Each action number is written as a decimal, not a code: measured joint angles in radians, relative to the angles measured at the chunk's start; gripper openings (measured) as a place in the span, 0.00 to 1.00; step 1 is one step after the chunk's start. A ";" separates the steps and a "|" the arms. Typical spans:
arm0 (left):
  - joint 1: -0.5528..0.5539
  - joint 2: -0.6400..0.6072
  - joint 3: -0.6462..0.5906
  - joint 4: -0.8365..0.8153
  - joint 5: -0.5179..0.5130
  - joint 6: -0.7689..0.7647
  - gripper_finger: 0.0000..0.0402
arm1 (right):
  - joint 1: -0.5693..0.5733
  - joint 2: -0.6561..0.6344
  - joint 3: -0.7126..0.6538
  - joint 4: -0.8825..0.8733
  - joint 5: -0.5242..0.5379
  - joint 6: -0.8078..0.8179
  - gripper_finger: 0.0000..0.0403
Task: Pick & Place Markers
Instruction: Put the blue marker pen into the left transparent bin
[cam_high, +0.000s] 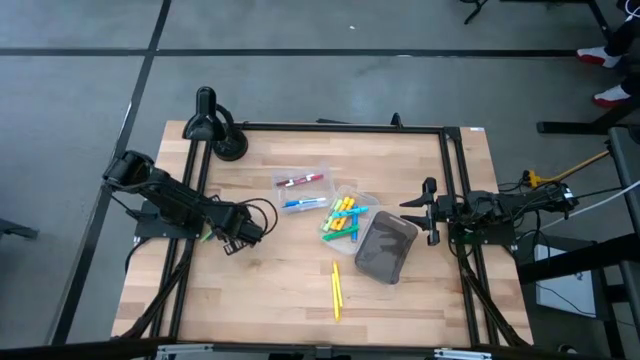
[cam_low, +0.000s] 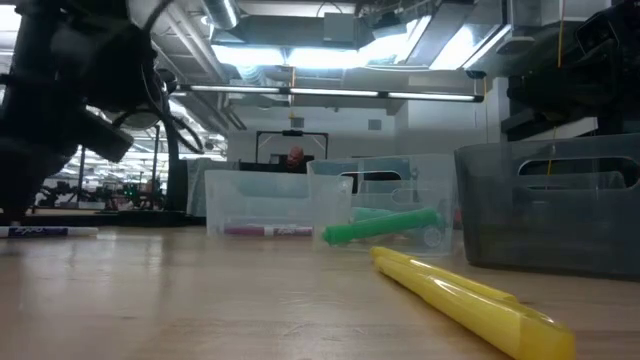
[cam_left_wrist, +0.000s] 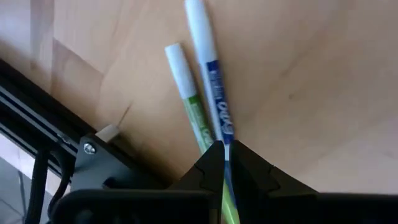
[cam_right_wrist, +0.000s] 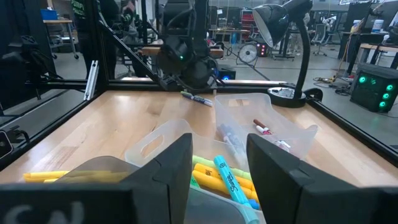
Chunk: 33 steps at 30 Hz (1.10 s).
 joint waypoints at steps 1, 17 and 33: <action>0.008 0.000 -0.009 0.005 0.001 0.000 0.05 | 0.000 0.000 0.000 0.000 0.000 0.000 0.38; 0.042 0.000 -0.029 0.036 -0.052 0.056 0.15 | 0.000 0.000 0.000 0.000 0.000 0.000 0.38; 0.042 0.000 -0.029 0.104 -0.041 0.062 0.39 | 0.000 0.000 0.000 0.000 0.000 0.000 0.38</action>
